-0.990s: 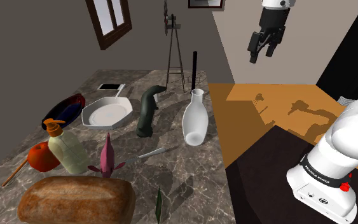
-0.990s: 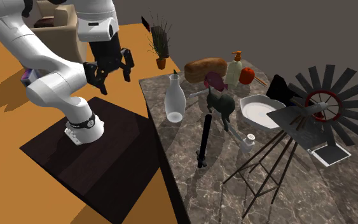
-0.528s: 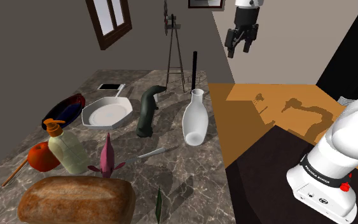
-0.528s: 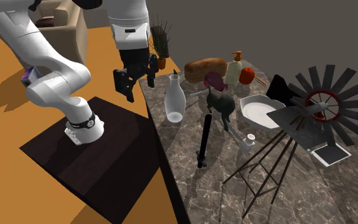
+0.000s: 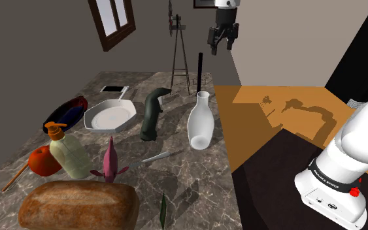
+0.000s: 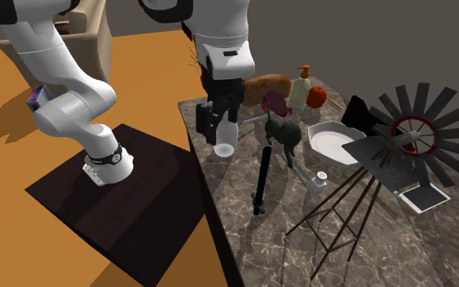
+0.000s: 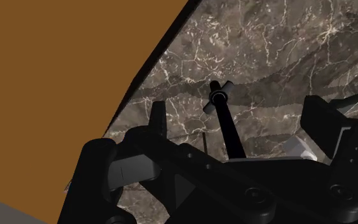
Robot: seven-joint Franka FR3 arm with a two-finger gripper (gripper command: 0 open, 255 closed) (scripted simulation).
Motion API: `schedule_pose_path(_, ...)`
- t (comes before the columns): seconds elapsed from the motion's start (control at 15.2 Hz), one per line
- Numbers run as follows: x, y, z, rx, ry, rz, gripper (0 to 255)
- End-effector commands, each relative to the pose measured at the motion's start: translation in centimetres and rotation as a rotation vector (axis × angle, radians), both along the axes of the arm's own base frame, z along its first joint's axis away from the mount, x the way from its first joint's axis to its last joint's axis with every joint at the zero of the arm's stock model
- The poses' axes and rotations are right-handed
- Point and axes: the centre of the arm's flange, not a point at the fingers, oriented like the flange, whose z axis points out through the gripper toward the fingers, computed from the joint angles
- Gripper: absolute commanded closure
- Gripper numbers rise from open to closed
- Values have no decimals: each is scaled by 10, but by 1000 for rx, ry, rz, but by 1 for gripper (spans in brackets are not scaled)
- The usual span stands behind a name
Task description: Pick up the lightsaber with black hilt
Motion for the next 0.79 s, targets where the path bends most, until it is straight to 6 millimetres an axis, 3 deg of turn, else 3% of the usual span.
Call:
schedule_pose_path(0.0, 26, 7, 0, 3, 1, 9, 0)
schedule_pose_path(0.4, 100, 22, -3, 11, 3, 34, 0)
schedule_pose_path(0.73, 100, 22, -29, 11, 3, 34, 0)
